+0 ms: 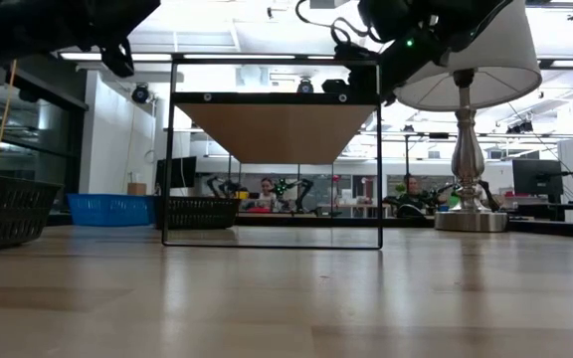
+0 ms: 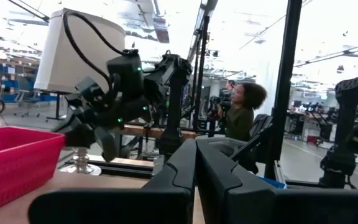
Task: Stack baskets on shelf by color
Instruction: Adjust the stack of red bins on the shelf, then put the bottom right black bin on the shelf
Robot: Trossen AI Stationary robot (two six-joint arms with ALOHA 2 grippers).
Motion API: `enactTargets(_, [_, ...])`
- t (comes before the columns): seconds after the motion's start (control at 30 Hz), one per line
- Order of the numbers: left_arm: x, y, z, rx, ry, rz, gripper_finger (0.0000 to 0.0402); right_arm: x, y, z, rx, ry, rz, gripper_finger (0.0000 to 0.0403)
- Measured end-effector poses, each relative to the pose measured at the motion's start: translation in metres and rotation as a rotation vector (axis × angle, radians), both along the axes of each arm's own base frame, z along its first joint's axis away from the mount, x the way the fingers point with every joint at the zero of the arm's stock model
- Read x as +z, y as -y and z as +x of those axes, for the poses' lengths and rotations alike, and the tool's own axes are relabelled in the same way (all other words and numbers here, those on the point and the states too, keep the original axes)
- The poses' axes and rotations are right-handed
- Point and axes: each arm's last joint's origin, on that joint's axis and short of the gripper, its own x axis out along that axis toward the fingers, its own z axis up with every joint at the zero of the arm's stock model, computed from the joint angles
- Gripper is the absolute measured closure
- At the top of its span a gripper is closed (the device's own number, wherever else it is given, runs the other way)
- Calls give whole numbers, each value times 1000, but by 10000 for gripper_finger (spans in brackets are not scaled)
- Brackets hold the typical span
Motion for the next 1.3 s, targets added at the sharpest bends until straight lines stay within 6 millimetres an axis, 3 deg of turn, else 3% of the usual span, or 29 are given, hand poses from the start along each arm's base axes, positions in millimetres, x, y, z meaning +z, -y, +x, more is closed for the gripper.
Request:
enactTargets(0.27, [-1,0,0,-9,-3,-20,401,4,13,-7,-73,-1,-33,403])
enactTargets(0.47, [-1,0,0,-10,-9,-21,401,17,-10,-14,12,-51,-38,403])
enactTargets(0.63, [-2,0,1,-14,-17,-19,401,29,-51,-26,213,-121,-5,403])
enactTargets(0.9, [-2,1,1,-42,-19,-10,401,44,-140,-58,568,-141,142,403])
enactTargets(1.13, [-2,1,1,-42,-18,-10,401,48,-210,-80,922,-93,503,403])
enactTargets(1.3, [-2,1,1,-41,-18,-11,401,42,-244,-102,890,-142,751,403])
